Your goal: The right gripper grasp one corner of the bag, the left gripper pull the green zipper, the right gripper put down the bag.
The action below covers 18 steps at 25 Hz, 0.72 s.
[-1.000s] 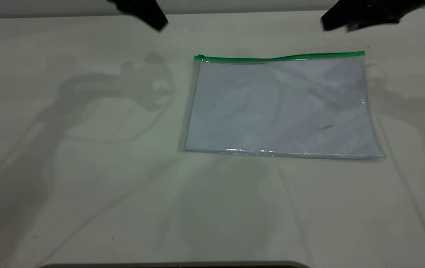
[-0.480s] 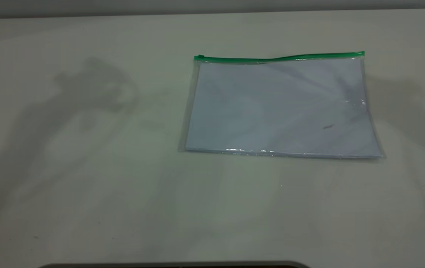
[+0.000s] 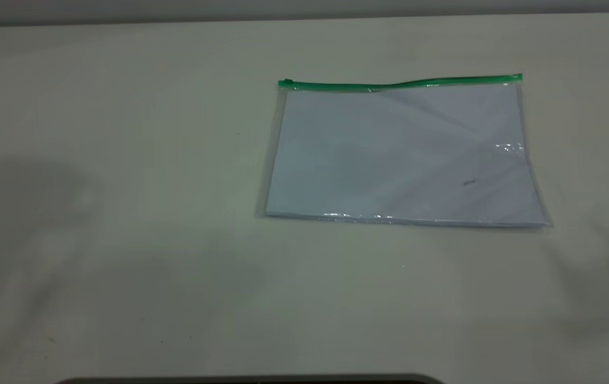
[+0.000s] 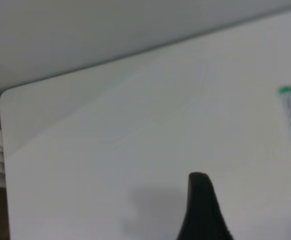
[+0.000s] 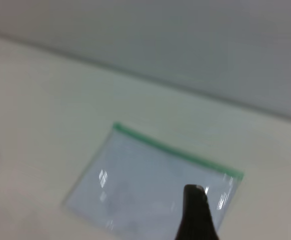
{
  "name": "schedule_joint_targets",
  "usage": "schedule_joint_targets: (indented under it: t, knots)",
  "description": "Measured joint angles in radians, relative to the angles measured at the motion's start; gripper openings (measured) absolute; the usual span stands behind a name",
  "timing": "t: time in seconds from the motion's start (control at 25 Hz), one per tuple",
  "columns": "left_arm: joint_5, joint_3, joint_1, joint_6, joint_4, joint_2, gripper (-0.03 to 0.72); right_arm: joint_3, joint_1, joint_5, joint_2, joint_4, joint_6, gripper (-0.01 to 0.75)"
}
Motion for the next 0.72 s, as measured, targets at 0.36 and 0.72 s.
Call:
schedule_joint_targets:
  t: [0.36,0.72]
  knots:
    - [0.0,0.317,0.0,-0.03,0.001,-0.315,0.58,0.204,0.0,0.117,-0.282,-0.012,0.035,0.591]
    - [0.0,0.77,0.0,-0.031,0.002,-0.811,0.58,0.527,0.0,0.16,-0.657,-0.021,0.039,0.591]
